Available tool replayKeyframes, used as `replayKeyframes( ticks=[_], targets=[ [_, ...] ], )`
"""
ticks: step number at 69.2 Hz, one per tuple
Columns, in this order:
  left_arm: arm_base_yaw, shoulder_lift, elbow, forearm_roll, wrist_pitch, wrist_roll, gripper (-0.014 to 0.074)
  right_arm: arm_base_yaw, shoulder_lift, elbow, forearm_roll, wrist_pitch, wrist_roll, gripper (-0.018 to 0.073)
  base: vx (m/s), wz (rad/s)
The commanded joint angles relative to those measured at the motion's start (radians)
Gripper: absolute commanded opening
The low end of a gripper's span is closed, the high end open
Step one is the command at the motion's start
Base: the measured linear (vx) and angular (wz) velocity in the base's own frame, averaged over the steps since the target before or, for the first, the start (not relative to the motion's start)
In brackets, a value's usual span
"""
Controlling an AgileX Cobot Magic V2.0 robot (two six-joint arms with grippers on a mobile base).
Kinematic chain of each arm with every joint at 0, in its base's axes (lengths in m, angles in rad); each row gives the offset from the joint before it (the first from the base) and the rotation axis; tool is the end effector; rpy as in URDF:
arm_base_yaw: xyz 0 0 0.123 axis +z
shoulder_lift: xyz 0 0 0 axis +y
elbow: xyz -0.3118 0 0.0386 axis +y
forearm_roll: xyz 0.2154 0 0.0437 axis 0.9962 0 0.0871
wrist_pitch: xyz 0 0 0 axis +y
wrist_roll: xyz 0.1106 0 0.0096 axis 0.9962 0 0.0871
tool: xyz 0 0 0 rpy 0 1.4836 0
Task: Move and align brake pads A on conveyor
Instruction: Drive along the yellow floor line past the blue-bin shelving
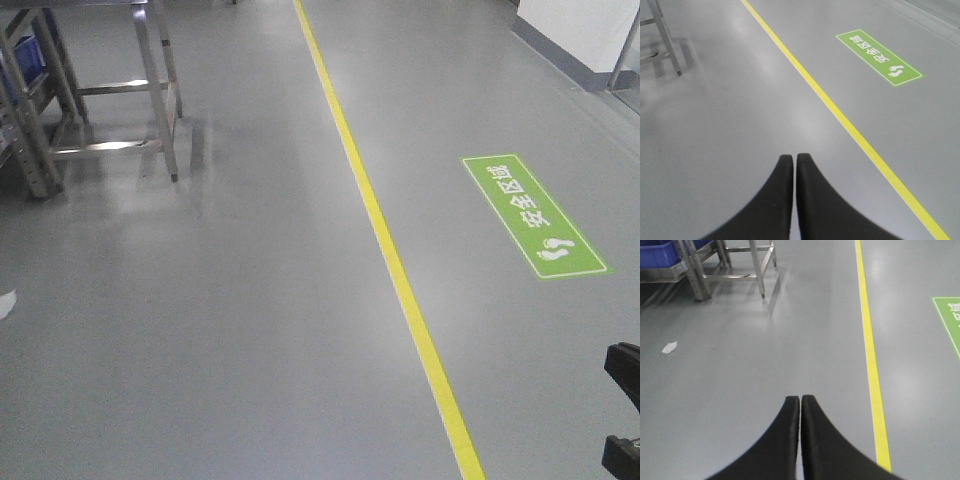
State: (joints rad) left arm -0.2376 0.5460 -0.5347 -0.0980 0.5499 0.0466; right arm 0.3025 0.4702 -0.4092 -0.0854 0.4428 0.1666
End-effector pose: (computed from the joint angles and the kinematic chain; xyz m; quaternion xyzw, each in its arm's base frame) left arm 0.0649 -0.0216 0.3087 0.0986 0.8469 -0.0931 0.5142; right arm 0.0572 0.0136 0.2844 -0.0791 0.8338 0.0913 0.5386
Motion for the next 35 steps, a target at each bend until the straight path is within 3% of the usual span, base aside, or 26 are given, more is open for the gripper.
replayKeyframes(
  ticks=[1, 35],
  targets=[
    [-0.005, 0.006, -0.026, -0.004, -0.063, -0.004, -0.0006, -0.003, 0.002, -0.03, -0.01, -0.067, -0.012, -0.001, 0.58, -0.13],
    [-0.005, 0.006, -0.026, -0.004, -0.063, -0.004, -0.0006, -0.003, 0.002, -0.03, -0.01, -0.067, -0.012, -0.001, 0.61, -0.07]
  ],
)
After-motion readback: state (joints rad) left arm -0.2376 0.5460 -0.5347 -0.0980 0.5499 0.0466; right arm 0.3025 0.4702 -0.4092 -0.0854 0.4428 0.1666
